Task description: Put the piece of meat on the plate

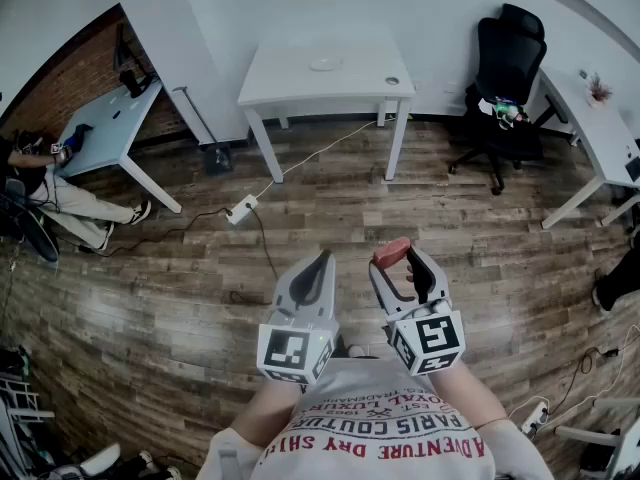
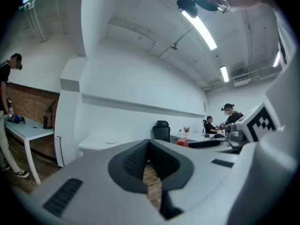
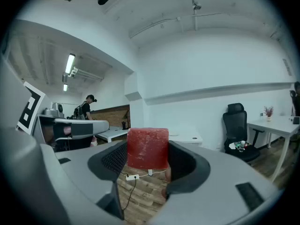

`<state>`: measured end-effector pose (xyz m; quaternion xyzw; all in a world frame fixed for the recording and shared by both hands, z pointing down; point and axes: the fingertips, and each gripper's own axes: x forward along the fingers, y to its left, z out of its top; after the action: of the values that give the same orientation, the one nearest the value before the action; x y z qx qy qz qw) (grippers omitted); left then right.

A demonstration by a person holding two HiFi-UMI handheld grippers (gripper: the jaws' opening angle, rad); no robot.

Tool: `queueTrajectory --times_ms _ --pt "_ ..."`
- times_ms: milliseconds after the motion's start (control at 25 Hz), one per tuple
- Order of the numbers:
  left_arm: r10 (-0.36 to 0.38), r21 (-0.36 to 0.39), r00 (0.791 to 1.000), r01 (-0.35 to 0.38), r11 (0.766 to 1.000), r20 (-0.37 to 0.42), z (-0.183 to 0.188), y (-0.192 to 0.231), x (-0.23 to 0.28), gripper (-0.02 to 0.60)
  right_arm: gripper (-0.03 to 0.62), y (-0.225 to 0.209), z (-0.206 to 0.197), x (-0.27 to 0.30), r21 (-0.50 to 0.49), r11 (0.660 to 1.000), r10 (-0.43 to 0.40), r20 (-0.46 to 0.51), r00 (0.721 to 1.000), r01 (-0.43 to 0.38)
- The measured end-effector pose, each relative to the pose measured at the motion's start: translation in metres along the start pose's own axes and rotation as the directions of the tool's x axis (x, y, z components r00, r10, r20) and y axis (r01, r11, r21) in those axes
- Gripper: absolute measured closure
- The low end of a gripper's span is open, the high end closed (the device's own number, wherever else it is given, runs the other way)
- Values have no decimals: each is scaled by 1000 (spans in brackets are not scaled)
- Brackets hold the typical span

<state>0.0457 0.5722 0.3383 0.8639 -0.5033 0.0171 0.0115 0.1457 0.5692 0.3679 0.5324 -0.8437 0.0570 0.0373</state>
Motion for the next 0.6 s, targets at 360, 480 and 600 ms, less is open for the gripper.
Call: queueTrajectory --times_ms 360,480,600 --pt "1 -8 1000 -1 1000 0 1 -2 7 583 319 -8 8 2 4 1000 5 18 1000 -5" --pt "1 -12 1000 -1 1000 -5 0 -3 11 583 319 -14 10 3 26 1000 1 26 1000 -1" --pt "2 -13 1000 -2 1000 -14 -2 -2 16 583 319 -20 11 5 45 999 7 36 999 -8"
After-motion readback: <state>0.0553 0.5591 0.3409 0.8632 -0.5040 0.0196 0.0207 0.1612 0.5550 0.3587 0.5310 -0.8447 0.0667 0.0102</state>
